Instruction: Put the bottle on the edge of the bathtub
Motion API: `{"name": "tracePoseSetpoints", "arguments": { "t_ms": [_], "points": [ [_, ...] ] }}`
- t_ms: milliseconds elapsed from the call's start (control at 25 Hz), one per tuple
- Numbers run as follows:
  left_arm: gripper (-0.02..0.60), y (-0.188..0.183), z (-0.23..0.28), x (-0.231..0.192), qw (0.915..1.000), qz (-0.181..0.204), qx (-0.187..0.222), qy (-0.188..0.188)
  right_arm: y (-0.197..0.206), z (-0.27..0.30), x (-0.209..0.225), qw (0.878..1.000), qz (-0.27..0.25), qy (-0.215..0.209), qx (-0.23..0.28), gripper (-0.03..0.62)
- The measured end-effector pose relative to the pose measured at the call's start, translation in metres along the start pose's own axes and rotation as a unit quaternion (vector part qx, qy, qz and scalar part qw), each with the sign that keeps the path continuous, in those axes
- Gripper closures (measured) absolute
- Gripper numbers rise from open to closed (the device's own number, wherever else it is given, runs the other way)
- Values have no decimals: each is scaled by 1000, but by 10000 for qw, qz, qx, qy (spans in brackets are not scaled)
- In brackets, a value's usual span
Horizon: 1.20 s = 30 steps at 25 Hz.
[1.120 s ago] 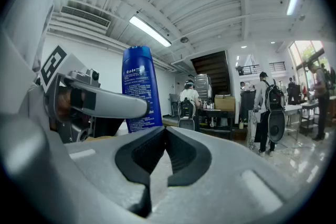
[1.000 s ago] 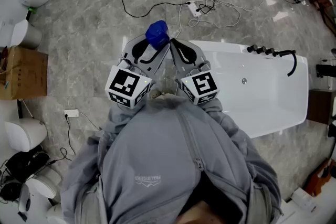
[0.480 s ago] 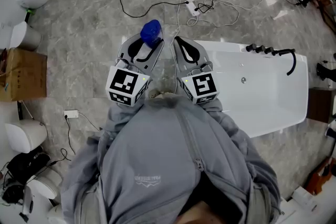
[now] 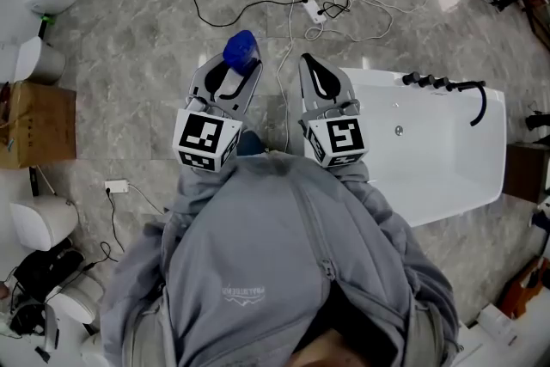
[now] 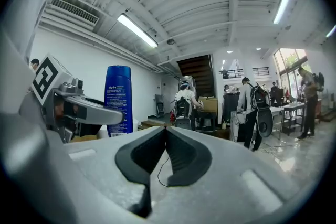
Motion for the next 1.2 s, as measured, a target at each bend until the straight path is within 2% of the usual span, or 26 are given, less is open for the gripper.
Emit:
{"name": "tracePoseSetpoints", "arguments": {
  "t_ms": [320, 560, 840, 1200],
  "points": [
    [428, 8, 34, -40, 10000, -67, 4, 46, 9, 40, 24, 9996, 13, 241, -109, 592],
    [428, 4, 79, -89, 9998, -25, 52, 213, 10, 102, 52, 9990, 5, 436, -114, 592],
    [428, -8, 133, -146, 9983, -22, 73, 574, 1, 172, 79, 9970, -11, 768, -90, 592],
    [428, -10, 198, -182, 9916, 51, 5, 1290, 6, 220, 121, 9892, 45, 1453, -168, 592]
  ]
}}
Point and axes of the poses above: the fingertips, and each gripper's own axes: z forward along the fingers, x to its right, y out of its underside, the point moved 1 cm from there along -z, backward along the fingers, and after that the axes turned 3 degrees about x, right-handed, at the moved point
